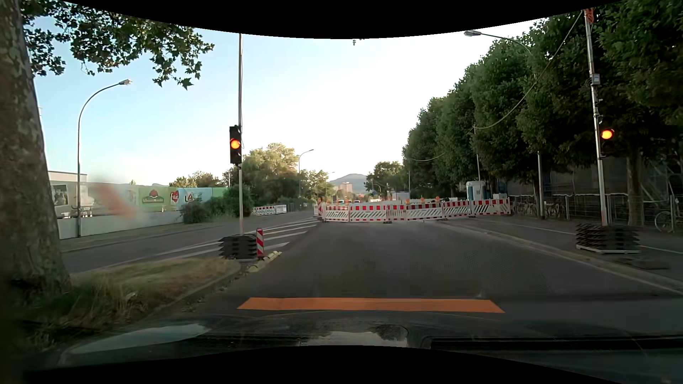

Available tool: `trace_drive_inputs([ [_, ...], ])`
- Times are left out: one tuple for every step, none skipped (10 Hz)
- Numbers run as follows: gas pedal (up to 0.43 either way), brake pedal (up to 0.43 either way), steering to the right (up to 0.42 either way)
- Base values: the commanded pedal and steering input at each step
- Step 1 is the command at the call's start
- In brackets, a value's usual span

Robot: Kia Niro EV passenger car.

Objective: Follow the waypoints while adhering to traffic rules and regulations

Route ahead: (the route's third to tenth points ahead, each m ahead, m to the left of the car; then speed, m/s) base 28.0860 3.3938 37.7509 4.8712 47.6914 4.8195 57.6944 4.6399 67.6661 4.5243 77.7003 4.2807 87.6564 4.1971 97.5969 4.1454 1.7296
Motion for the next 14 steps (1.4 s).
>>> trace_drive_inputs([
  [0.0,0.189,-0.014],
  [0.0,0.189,-0.009],
  [0.0,0.189,-0.005],
  [0.0,0.189,-0.006],
  [0.0,0.201,-0.009],
  [0.0,0.213,-0.012],
  [0.0,0.232,-0.012],
  [0.0,0.232,-0.009],
  [0.0,0.238,-0.005],
  [0.0,0.238,-0.004],
  [0.0,0.238,-0.004],
  [0.0,0.238,-0.004],
  [0.0,0.238,-0.003],
  [0.0,0.238,-0.001],
])
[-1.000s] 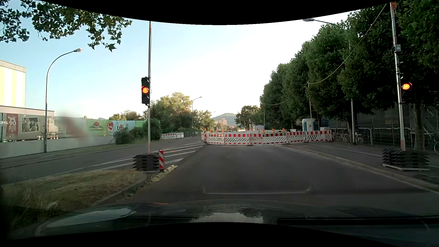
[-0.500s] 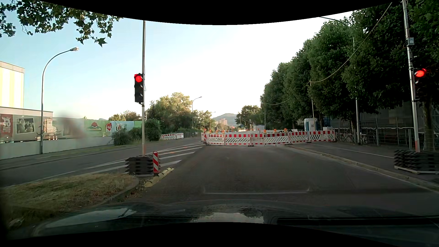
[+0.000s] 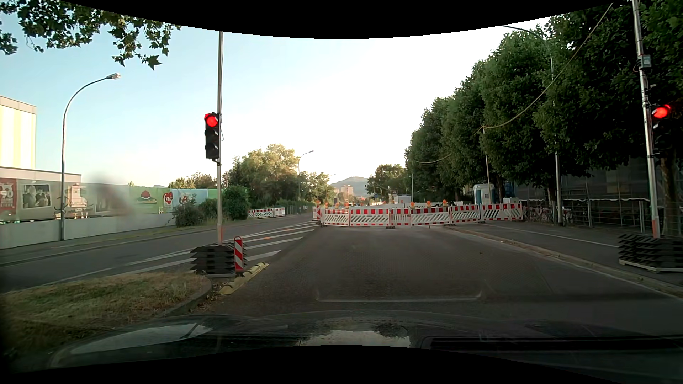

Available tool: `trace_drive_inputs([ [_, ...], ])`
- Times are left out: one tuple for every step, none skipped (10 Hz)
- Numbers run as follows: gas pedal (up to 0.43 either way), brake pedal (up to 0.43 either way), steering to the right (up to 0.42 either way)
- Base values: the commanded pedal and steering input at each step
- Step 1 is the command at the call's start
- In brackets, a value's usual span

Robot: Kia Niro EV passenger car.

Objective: Follow the waypoints while adhering to traffic rules and regulations

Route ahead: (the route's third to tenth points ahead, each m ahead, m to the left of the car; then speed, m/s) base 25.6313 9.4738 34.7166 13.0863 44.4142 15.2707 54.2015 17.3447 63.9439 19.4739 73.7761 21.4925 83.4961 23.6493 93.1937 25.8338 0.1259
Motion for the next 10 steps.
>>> trace_drive_inputs([
  [0.0,0.238,0.002],
  [0.0,0.238,0.005],
  [0.0,0.232,0.003],
  [0.0,0.232,0.001],
  [0.0,0.238,-0.001],
  [0.0,0.232,-0.001],
  [0.0,0.238,-0.001],
  [0.0,0.238,-0.001],
  [0.0,0.238,-0.001],
  [0.0,0.238,-0.001],
])
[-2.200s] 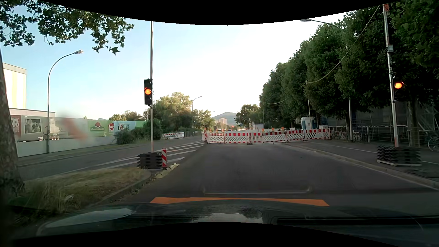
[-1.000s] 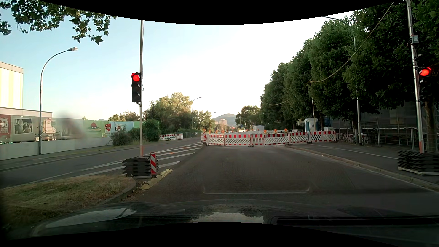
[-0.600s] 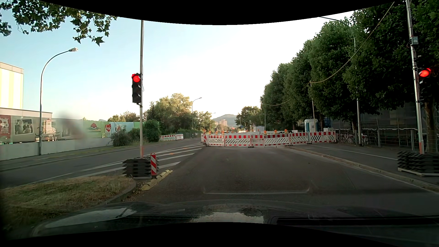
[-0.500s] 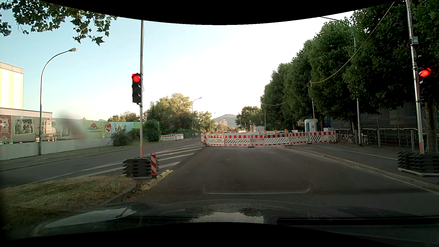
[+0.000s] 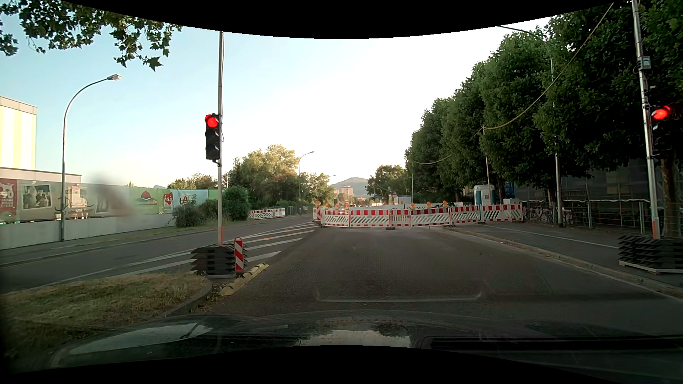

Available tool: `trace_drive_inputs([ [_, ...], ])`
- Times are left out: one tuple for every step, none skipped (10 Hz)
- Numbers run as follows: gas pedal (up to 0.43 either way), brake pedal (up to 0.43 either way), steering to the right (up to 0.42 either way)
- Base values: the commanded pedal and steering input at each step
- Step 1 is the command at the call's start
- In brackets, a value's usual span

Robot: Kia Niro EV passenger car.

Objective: Follow the waypoints while adhering to traffic rules and regulations

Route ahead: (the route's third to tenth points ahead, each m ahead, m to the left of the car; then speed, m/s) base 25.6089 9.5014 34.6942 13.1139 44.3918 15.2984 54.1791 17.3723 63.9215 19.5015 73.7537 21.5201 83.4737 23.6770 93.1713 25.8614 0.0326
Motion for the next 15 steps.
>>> trace_drive_inputs([
  [0.0,0.238,-0.001],
  [0.0,0.238,-0.001],
  [0.0,0.238,-0.001],
  [0.0,0.238,-0.001],
  [0.0,0.232,-0.001],
  [0.0,0.238,-0.001],
  [0.0,0.238,-0.001],
  [0.0,0.238,-0.001],
  [0.0,0.238,-0.001],
  [0.0,0.238,-0.001],
  [0.0,0.238,-0.001],
  [0.0,0.238,-0.001],
  [0.0,0.238,-0.001],
  [0.0,0.238,-0.001],
  [0.0,0.238,-0.001],
])
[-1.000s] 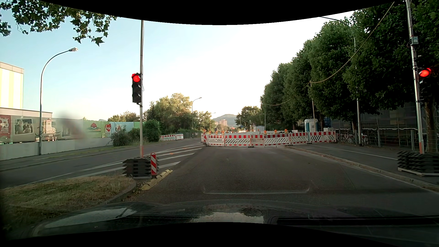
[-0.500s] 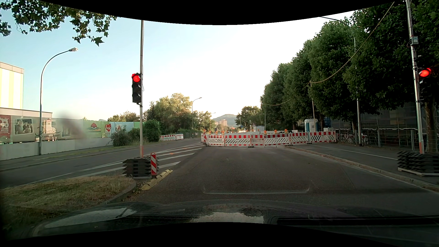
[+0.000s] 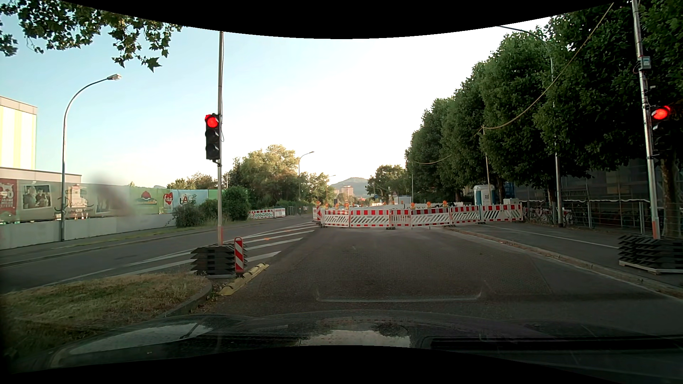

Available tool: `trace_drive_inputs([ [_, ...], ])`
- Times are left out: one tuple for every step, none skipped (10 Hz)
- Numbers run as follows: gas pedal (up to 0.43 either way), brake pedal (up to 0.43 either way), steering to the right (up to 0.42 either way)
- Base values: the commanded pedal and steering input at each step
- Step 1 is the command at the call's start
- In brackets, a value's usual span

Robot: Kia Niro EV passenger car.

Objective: Follow the waypoints while adhering to traffic rules and regulations

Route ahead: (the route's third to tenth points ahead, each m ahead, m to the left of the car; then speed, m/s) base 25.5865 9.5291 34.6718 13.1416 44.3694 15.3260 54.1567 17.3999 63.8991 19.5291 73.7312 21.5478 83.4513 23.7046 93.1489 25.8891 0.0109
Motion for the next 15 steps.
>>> trace_drive_inputs([
  [0.0,0.232,-0.001],
  [0.0,0.238,-0.001],
  [0.0,0.238,-0.001],
  [0.0,0.232,-0.001],
  [0.0,0.232,-0.001],
  [0.0,0.238,-0.001],
  [0.0,0.238,-0.001],
  [0.0,0.232,-0.001],
  [0.0,0.232,-0.001],
  [0.0,0.232,-0.001],
  [0.0,0.232,-0.001],
  [0.0,0.238,-0.001],
  [0.0,0.232,-0.001],
  [0.0,0.232,-0.001],
  [0.0,0.232,-0.001],
])
